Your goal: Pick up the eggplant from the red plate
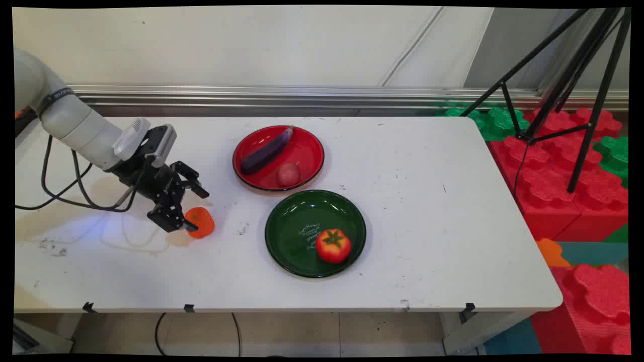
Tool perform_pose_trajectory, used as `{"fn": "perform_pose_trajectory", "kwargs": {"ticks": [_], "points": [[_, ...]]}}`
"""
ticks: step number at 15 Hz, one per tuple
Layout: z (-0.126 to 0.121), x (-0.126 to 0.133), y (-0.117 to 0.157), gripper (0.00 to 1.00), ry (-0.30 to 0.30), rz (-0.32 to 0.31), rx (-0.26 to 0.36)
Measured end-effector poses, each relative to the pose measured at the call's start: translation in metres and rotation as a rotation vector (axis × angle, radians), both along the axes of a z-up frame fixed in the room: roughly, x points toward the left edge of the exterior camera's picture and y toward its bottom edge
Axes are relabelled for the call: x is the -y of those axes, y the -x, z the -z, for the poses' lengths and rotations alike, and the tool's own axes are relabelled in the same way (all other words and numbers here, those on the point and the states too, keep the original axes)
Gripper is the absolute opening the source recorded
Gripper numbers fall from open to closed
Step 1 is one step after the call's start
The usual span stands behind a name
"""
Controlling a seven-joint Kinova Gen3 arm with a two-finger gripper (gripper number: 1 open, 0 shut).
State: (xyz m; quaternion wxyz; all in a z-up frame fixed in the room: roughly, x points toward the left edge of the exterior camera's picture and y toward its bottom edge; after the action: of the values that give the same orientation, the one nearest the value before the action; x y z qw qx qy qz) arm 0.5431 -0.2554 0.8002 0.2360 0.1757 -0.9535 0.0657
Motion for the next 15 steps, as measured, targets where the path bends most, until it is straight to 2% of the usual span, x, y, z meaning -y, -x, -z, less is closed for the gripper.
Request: {"fn": "perform_pose_trajectory", "kwargs": {"ticks": [9, 15], "points": [[-0.024, -0.009, -0.018, 1.00, 0.028, -0.015, -0.031], [-0.052, -0.011, -0.029, 1.00, 0.054, -0.075, -0.087]]}}
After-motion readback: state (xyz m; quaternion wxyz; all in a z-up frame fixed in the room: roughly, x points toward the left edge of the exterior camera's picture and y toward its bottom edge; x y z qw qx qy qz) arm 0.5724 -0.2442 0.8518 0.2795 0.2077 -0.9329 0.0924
